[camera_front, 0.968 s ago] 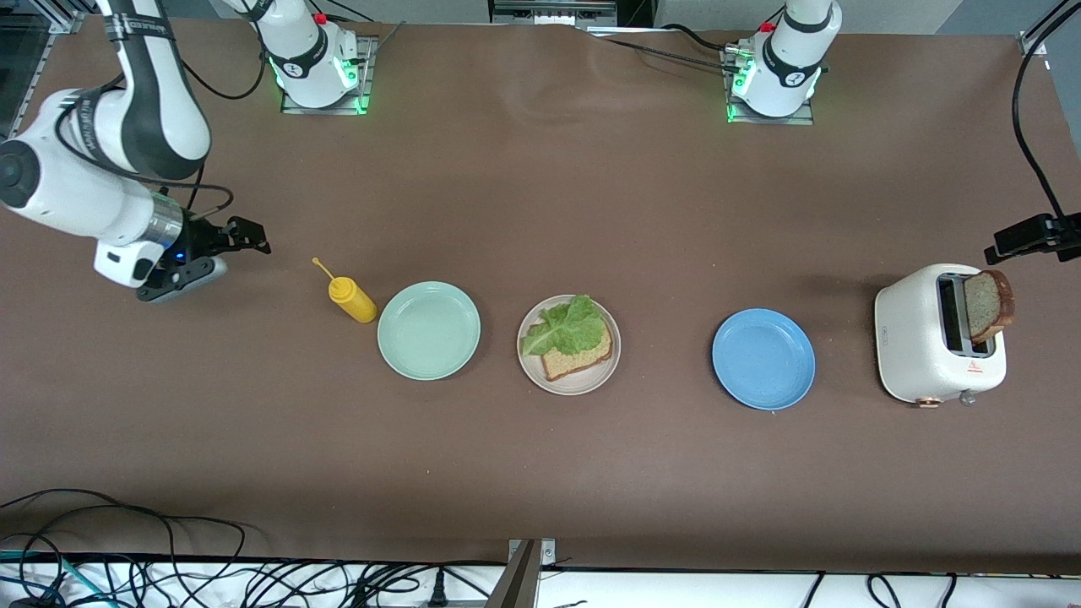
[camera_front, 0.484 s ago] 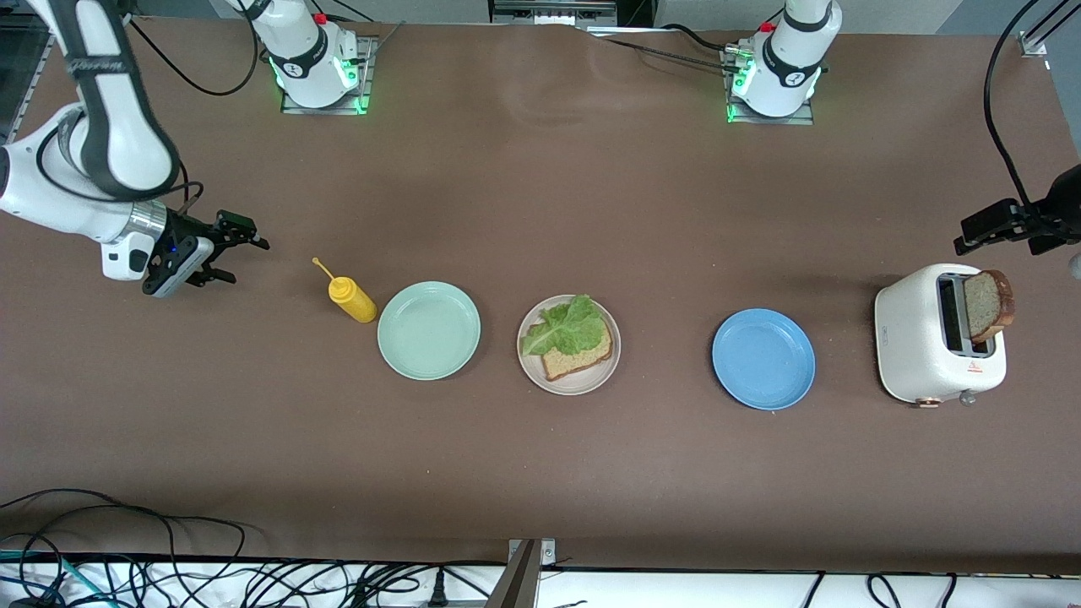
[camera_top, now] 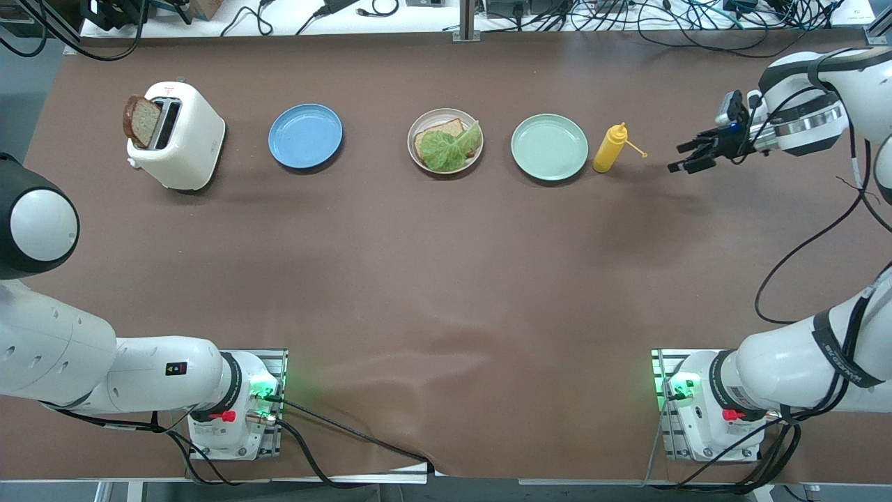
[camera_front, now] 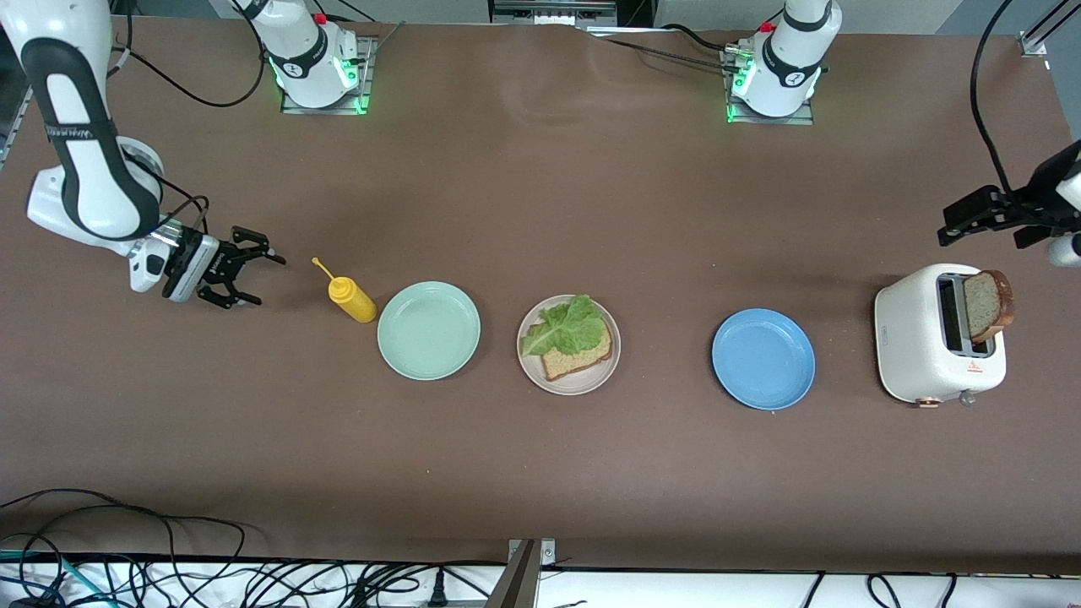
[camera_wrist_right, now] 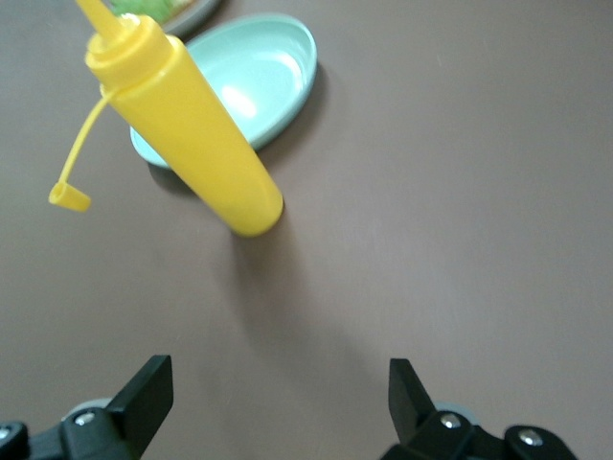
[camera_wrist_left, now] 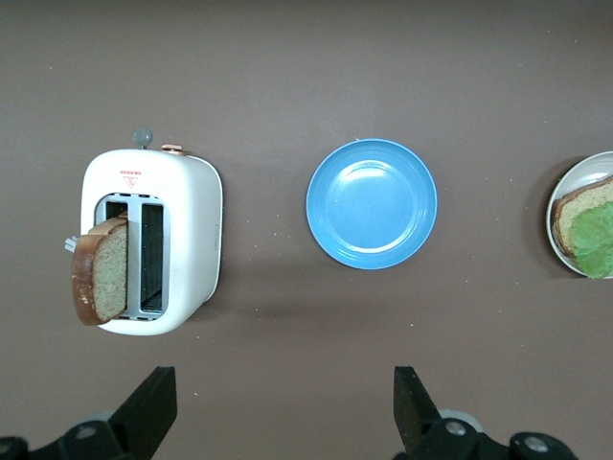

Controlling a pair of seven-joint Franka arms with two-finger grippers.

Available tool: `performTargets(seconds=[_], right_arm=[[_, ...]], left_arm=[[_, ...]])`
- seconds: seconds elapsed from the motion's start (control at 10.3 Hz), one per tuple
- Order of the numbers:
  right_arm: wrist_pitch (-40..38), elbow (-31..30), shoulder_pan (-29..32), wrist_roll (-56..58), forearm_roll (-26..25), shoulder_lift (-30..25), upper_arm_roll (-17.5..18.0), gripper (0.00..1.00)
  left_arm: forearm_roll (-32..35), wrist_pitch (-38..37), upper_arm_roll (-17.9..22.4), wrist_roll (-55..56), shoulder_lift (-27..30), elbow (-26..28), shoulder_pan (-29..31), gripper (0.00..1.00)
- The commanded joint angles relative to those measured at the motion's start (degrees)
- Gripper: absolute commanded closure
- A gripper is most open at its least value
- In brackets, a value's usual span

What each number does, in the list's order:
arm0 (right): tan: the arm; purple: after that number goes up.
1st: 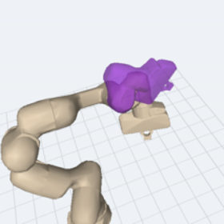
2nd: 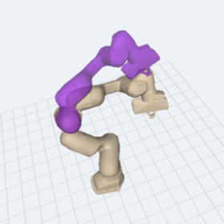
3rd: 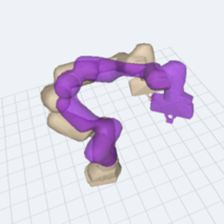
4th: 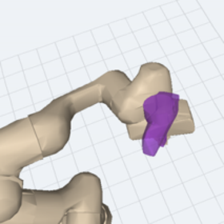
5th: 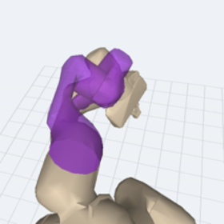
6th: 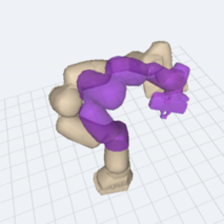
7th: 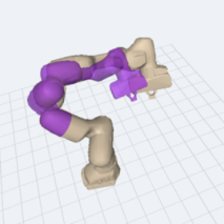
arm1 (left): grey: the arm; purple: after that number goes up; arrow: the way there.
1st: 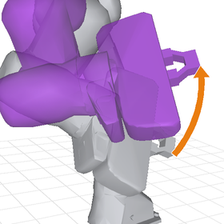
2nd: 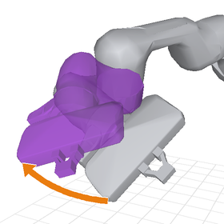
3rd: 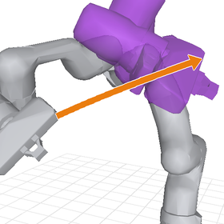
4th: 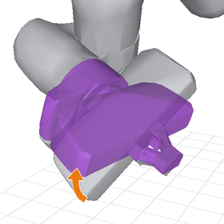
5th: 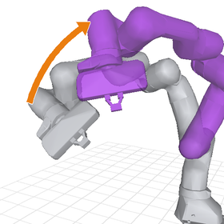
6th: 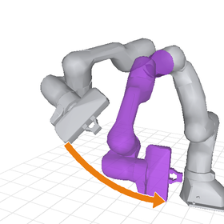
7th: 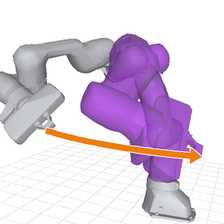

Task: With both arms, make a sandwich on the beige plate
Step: 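Move the open right gripper toward the yellow mustard bottle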

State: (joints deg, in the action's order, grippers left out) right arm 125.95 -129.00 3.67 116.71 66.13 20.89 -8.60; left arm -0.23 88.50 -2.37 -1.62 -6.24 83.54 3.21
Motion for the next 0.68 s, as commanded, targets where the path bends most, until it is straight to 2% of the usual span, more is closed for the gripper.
performTargets(seconds=[0.0,0.29,0.48,0.58], right_arm=[[-7.4,3.9,1.2,15.4,10.6,6.2,1.1,0.0],[-17.7,7.3,3.0,27.7,17.7,13.5,2.3,0.0],[-19.6,7.3,3.0,34.0,20.3,15.2,2.5,0.0],[-20.9,7.3,3.0,34.5,20.6,15.3,3.8,0.0]], left_arm=[[1.0,-0.5,0.3,0.7,2.4,1.4,-1.1,0.0],[1.1,-0.5,0.3,2.9,3.3,1.4,-2.0,0.0],[1.0,-0.5,0.3,3.0,3.7,1.4,-2.8,0.0],[1.0,-0.6,0.3,2.9,3.8,1.4,-2.9,0.0]])
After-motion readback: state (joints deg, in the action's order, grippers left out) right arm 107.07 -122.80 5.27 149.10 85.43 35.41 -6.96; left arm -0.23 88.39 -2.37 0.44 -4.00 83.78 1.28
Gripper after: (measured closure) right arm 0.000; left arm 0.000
